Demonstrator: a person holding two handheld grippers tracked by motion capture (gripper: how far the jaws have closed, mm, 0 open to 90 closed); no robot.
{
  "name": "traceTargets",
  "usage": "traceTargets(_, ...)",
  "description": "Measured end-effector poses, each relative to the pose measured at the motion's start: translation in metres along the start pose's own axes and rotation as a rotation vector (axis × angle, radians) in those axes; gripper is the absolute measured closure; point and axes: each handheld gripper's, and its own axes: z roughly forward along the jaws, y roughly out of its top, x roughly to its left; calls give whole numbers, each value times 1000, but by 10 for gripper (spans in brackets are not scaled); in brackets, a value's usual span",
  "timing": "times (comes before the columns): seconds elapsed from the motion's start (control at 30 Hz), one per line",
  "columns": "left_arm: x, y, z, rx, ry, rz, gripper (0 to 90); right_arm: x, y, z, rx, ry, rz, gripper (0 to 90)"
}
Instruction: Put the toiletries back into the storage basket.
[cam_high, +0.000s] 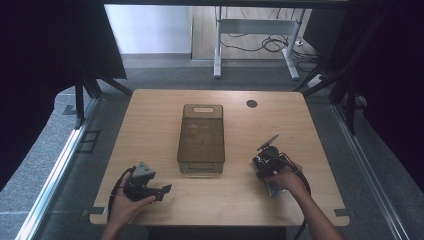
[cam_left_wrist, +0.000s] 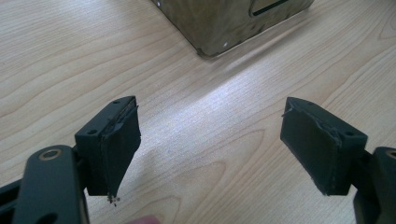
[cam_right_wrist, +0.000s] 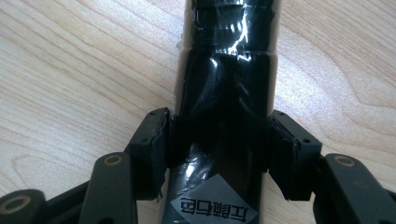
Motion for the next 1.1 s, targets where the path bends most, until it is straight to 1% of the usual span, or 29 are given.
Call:
traceTargets(0.2,-1,1,0,0,1,4,203,-1,1,0,0,-1,2,453)
traceTargets(0.3,-1,0,0,0,2,3,203,-3,1,0,3,12,10,458)
traceTargets(0.37,-1,0,0,0,3,2,202,-7,2,-1,9,39,17,461)
traceTargets(0.43,-1,0,0,2,4,2,203,-8,2,-1,7,47,23,463)
traceTargets(0.5,-1,0,1,3,3,4,205,-11,2,-3,-8,42,35,465)
traceTargets(0.6,0,0,1,5,3,3,205,-15,2,-7,-23,89,62,465)
traceTargets(0.63,0,0,1,5,2,3,205,-15,2,-10,-25,107,61,465)
traceTargets(0.83,-1,0,1,4,1,6,205,-17,3,-20,-43,126,70,468)
traceTargets(0.87,-1,0,1,4,1,6,204,-17,4,-25,-55,122,74,469)
traceTargets(0.93,-1,0,1,5,1,8,205,-18,5,-27,-59,118,77,469)
traceTargets(0.97,-1,1,1,4,0,9,204,-19,6,-30,-64,131,87,468)
traceTargets(1.03,-1,1,0,3,0,9,205,-19,6,-31,-69,135,93,468)
traceTargets(1.07,-1,1,0,3,0,10,204,-20,7,-33,-69,151,97,468)
traceTargets(1.1,-1,1,0,2,0,9,204,-20,7,-33,-69,151,97,468)
